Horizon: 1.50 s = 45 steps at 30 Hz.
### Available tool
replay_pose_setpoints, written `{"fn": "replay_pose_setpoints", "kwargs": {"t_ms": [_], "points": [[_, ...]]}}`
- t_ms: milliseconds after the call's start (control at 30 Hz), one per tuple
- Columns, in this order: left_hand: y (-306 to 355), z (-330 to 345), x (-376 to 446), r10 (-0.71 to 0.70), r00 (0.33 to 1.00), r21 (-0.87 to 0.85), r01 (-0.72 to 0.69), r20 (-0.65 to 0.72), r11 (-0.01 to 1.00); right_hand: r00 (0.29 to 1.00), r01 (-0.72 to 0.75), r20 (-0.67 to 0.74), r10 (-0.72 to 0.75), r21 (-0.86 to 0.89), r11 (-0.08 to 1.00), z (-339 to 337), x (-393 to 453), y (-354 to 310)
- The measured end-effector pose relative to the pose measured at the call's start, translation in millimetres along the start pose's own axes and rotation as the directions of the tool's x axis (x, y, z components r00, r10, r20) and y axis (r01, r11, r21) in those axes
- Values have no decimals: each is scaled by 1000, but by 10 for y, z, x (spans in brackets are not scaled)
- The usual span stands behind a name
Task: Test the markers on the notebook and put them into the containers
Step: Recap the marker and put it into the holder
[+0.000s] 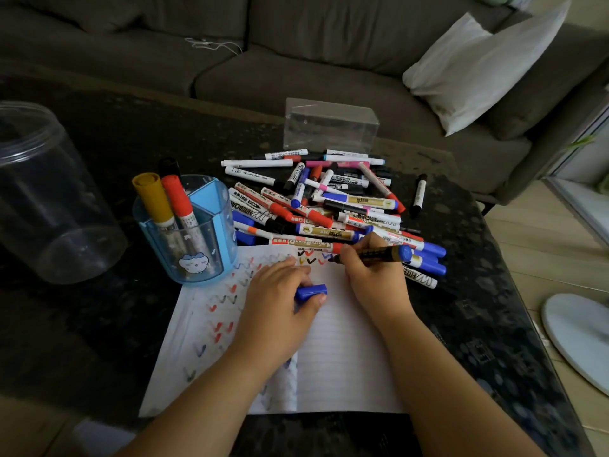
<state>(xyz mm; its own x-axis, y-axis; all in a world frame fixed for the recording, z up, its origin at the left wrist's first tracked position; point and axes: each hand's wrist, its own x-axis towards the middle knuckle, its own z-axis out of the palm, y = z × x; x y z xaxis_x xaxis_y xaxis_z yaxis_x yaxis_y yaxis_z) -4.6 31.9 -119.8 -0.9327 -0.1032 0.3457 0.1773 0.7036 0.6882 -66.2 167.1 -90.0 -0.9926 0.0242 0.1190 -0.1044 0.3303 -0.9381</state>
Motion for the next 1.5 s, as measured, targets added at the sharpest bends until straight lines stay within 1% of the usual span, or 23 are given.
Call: {"fn": "replay_pose_setpoints", "kwargs": {"t_ms": [100,267,400,633,700,800,867,933,967,1033,1067,1133,1233,1333,1500], "points": [[2,-5,-5,-10,1000,7,10,-1,1000,1000,11,11,-10,-49,999,-2,6,0],[5,-7,-11,-17,1000,28,17,-1,999,999,-2,36,5,-83,997,1,13,-32],[-1,0,-7,-22,1000,37,22,7,999,999,-10,35,13,-74,997,-13,0,-34],[-5,10,-9,-11,1000,33,11,-4,999,998,-60,-23,60,-5,998,-27,-40,-88],[11,0,-8,-10,1000,38,11,-4,999,989,-137,-44,138,37,990,-61,-51,-122],[70,-64,4,-41,999,-27,41,4,999,953,-290,-29,302,203,935,-133,-100,-200],[131,-136,7,-81,995,-88,86,56,992,945,-312,2,327,299,902,-195,-182,-294],[183,-201,-18,-111,989,-139,125,99,982,950,-304,45,309,360,882,-262,-305,-425],[228,-247,-40,-144,982,-182,165,125,969,956,-290,67,287,377,879,-301,-378,-498],[372,-368,-85,-198,961,-283,248,194,926,970,-244,101,221,393,887,-388,-510,-646],[467,-433,-110,-189,956,-320,255,223,913,977,-212,106,184,400,892,-435,-571,-716],[673,-573,-181,-127,965,-345,203,231,916,990,-134,100,102,417,899,-530,-688,-853],[942,-806,-284,-56,982,-365,119,179,924,995,-47,96,3,463,885,-650,-861,-1054],[1118,-1014,-353,-5,985,-373,70,172,925,993,-11,107,-48,494,869,-737,-1003,-1237],[1328,-1238,-457,99,981,-303,-45,168,952,985,46,130,-114,438,898,-860,-1186,-1445]]}}
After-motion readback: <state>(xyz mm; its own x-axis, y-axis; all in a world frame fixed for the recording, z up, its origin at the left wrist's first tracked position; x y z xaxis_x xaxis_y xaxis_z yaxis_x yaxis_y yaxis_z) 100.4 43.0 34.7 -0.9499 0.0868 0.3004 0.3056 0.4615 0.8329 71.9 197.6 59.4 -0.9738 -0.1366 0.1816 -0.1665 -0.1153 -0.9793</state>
